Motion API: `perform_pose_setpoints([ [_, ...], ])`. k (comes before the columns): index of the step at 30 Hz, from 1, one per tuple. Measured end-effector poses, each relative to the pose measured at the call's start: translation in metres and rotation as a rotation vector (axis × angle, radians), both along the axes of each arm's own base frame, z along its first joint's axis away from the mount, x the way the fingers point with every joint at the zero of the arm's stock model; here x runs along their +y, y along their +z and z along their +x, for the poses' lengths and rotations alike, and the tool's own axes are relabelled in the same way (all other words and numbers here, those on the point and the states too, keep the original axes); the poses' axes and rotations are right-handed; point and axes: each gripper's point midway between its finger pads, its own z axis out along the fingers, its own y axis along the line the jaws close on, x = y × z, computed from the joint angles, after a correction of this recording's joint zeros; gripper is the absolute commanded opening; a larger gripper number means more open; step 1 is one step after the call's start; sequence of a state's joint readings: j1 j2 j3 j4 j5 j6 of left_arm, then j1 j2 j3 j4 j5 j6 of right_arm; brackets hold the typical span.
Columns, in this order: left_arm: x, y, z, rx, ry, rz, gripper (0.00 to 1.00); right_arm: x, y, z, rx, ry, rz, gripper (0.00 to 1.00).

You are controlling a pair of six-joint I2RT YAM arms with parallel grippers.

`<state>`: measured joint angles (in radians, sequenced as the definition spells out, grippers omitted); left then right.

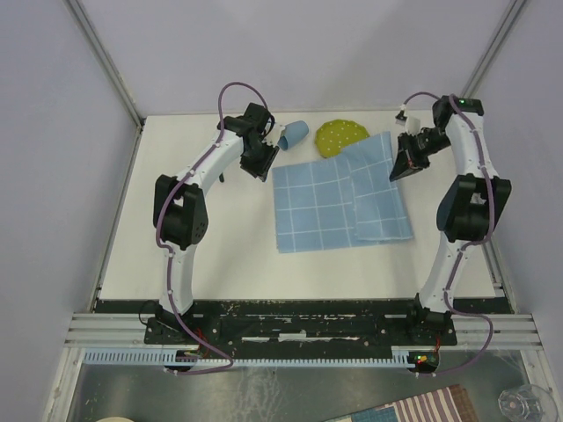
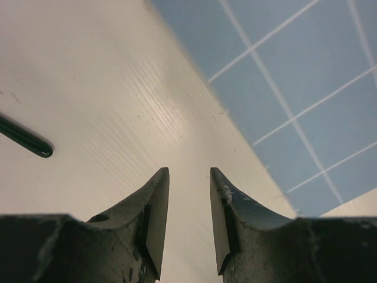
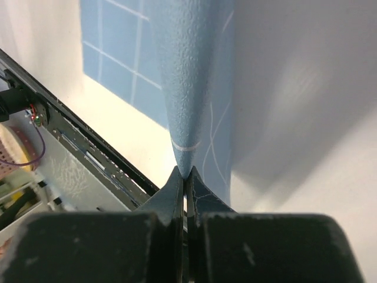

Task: Set the dinner table for one person
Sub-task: Flatten out the napkin at the center of the board.

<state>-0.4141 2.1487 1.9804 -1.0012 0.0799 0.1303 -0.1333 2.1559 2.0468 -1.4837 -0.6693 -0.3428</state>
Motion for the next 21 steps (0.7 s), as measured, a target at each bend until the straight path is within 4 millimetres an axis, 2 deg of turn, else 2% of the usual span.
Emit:
perform_pose_setpoints([
  [4,0.001,0.001,0.0,-0.005,-0.005,0.001,0.41,-0.013,0.047,-0.008,-0.122,-0.023,-0.029,0.02],
  [8,0.001,0.005,0.001,-0.013,-0.003,-0.002,0.41,-0.027,0.073,-0.02,-0.178,-0.056,-0.052,0.02],
  [13,0.002,0.013,0.002,-0.03,-0.002,-0.01,0.41,-0.044,0.085,-0.026,-0.203,-0.111,-0.061,0.02],
  [21,0.001,0.024,0.004,-0.054,-0.003,-0.02,0.41,-0.091,0.095,-0.03,-0.223,-0.264,-0.073,0.02],
])
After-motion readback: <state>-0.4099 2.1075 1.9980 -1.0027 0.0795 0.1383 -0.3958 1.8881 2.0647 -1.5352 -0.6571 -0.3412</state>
